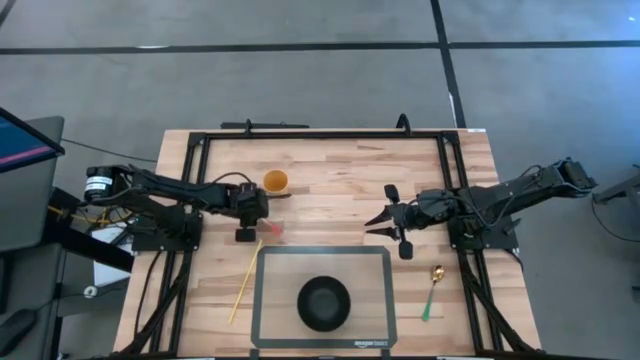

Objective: Pick & Place Utensil
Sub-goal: Put the white orange fork into the black bowl on the transparent mat

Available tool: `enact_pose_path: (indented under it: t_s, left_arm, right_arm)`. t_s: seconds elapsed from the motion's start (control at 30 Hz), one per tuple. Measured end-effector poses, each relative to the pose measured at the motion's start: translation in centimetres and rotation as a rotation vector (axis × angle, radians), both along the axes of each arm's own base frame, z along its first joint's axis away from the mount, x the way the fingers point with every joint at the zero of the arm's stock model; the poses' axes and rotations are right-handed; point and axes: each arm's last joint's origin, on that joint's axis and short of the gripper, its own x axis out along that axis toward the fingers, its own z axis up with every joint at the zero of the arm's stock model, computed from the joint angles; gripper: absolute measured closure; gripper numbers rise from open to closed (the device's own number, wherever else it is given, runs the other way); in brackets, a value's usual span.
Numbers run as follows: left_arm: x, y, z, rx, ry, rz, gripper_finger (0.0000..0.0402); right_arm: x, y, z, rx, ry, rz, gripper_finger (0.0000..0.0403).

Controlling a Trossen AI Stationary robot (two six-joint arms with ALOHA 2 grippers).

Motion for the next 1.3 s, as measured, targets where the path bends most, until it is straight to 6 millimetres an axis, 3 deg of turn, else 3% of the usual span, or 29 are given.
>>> enact_pose_path:
  t_s: [0.17, 0.37, 0.5, 0.77, 0.87, 1.0, 1.1, 1.3]
  left_arm:
    - [0.2, -0.5, 0.0, -0.159, -0.025, -0.049, 0.0388]
    - [0.2, -1.2, 0.1, -0.192, -0.028, -0.083, 0.0391]
    - [0.7, -2.4, 1.2, -0.206, -0.065, -0.059, 0.0391]
    - [2.9, -6.7, 9.3, -0.045, -0.491, -0.129, 0.039]
    - [3.4, -8.8, 12.6, -0.084, -0.747, -0.172, 0.0392]
    - [4.2, -11.8, 15.3, -0.228, -1.071, -0.264, 0.0391]
    - [5.2, -13.9, 15.2, -0.324, -1.17, -0.351, 0.0392]
    - [8.3, -17.0, 11.6, -0.393, -1.23, -0.385, 0.0389]
  right_arm:
    - [0.0, 0.0, 0.0, 0.0, 0.0, 0.0, 0.0329]
    - [0.0, 0.0, 0.0, 0.001, 0.0, 0.0, 0.0329]
    - [0.0, 0.0, 0.0, 0.001, 0.0, 0.0, 0.0329]
    - [0.0, 0.0, 0.0, 0.002, 0.0, -0.001, 0.0329]
    - [0.0, 0.0, 0.0, 0.001, 0.004, -0.001, 0.0329]
    - [0.0, 0.0, -0.1, 0.0, 0.011, -0.001, 0.0329]
    - [0.0, 0.0, -0.1, 0.0, 0.013, -0.001, 0.0329]
    - [-0.1, 0.0, -0.3, 0.043, 0.038, -0.018, 0.0329]
